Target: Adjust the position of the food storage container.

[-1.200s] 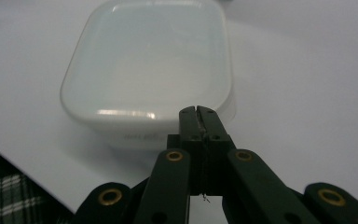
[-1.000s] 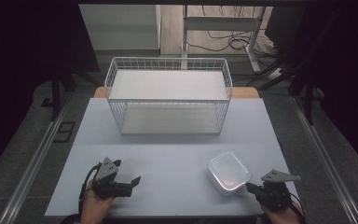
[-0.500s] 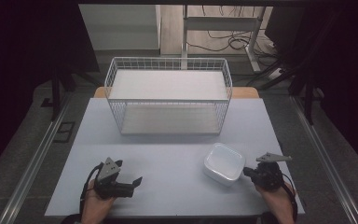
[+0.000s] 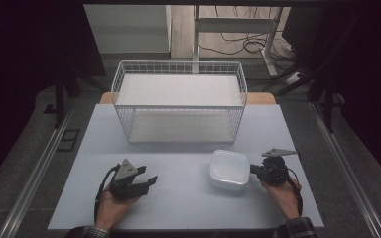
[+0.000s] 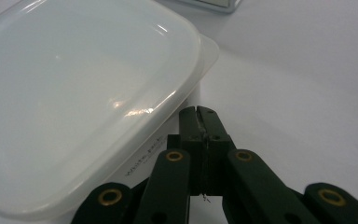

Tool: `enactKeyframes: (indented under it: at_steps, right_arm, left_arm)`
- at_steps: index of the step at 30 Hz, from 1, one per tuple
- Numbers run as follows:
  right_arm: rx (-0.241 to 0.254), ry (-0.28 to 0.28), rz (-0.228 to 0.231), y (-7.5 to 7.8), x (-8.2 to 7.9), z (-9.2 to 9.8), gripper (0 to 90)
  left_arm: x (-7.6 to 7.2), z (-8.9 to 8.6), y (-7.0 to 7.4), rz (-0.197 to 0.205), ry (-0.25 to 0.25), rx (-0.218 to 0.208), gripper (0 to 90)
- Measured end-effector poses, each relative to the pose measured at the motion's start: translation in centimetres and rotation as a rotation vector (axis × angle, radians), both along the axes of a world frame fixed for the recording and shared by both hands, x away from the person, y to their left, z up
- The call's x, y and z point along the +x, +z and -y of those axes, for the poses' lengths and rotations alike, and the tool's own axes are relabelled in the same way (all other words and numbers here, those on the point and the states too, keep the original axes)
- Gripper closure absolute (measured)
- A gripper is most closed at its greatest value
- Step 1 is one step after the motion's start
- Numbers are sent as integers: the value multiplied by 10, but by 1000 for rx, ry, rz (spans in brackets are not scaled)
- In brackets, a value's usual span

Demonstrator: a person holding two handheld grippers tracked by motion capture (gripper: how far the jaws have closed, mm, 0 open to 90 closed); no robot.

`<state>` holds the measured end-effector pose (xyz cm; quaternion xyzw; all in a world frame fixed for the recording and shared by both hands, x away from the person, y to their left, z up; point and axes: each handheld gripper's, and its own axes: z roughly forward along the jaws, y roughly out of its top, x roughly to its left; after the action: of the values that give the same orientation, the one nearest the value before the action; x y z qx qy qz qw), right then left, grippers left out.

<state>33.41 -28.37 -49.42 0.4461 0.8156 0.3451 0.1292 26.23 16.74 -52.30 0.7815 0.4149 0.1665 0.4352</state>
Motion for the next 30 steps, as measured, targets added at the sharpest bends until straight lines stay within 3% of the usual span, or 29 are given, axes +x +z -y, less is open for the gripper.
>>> enactKeyframes:
  at_steps: [1,4,8,13,17,21,25,30]
  right_arm:
    - [5,10,-3,-1,4,-6,892]
    - [11,37,-14,-3,7,-18,892]
    - [17,66,-15,-4,7,-31,892]
    - [28,136,-21,-3,4,-58,892]
    - [39,173,-29,-4,2,-71,892]
    - [45,229,-43,-6,-4,-91,891]
    - [47,251,-46,-7,-8,-99,891]
    - [33,262,-32,-8,-11,-104,890]
  left_arm:
    - [6,5,-1,-19,-12,-21,619]
    - [10,15,2,-10,-33,-5,773]
    - [15,24,4,-9,-52,-21,877]
    - [24,40,-2,-41,-86,-20,894]
    - [24,43,-2,-41,-97,-9,894]
    - [22,42,-1,-59,-109,-26,897]
    - [20,42,1,-64,-115,-33,898]
    - [19,43,-1,-69,-101,-3,890]
